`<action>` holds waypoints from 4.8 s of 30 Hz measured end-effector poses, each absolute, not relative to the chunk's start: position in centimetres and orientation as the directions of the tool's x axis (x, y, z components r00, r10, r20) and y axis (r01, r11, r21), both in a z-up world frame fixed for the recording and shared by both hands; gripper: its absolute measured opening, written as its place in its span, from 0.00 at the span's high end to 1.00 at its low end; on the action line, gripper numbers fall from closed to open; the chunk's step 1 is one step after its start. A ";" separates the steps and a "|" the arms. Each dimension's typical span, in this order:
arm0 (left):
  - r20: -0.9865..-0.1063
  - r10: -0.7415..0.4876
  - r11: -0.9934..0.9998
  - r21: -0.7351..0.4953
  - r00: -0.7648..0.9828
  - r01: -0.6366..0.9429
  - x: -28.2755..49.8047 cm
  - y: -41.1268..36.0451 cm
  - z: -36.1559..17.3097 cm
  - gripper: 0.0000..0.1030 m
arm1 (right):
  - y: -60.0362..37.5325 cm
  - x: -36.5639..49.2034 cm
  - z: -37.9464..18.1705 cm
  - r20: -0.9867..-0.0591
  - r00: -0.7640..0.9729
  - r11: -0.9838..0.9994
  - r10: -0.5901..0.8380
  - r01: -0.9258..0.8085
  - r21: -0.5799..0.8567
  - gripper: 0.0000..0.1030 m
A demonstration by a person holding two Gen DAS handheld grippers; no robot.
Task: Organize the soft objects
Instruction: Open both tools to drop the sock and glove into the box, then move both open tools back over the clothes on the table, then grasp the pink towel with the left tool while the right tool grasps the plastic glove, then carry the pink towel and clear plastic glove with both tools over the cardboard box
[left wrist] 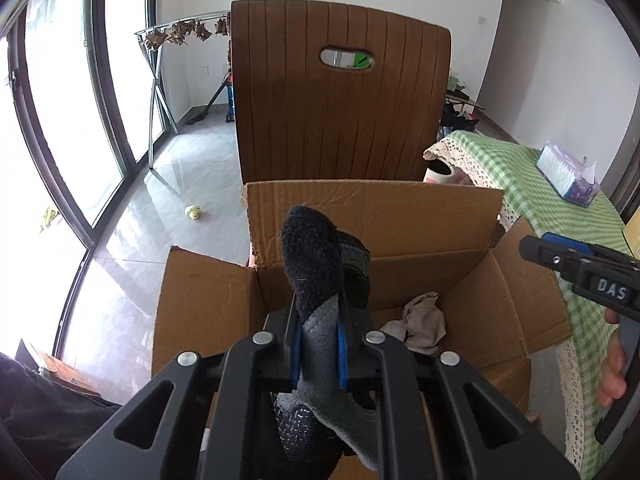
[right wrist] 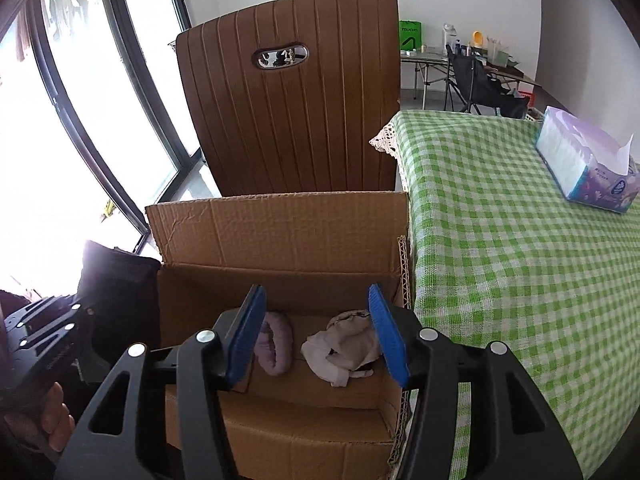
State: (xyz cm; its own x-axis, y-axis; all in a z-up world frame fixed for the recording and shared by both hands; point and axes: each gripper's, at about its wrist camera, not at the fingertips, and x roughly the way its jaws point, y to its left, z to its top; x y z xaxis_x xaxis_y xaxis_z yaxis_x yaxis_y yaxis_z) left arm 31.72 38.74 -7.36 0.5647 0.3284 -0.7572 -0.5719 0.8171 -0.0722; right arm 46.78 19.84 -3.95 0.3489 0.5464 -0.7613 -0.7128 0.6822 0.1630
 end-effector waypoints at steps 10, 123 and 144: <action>-0.792 0.314 0.797 -0.079 0.523 -0.598 33.2 40.3 -8.7 0.44 | 18.7 45.5 -3.1 -0.742 0.386 0.676 0.548 -0.727 0.121 0.43; -0.555 -0.305 0.951 -0.138 0.774 0.276 30.6 -4.5 3.6 0.56 | -26.7 32.5 -1.5 -0.763 0.633 0.991 0.131 -0.081 0.103 0.97; -0.500 -0.358 0.933 -0.159 0.789 0.323 24.8 -6.7 4.8 0.56 | -32.1 17.0 7.9 -0.535 0.844 0.994 -0.030 0.083 0.074 0.96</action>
State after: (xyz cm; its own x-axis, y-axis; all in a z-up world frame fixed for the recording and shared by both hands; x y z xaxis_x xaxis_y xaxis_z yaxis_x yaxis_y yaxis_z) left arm 24.84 -6.75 4.75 0.7889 -0.3577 -0.4997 0.3227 0.9331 -0.1585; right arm 17.02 -32.13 7.94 0.8441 -0.0303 -0.5353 0.0827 0.9938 0.0742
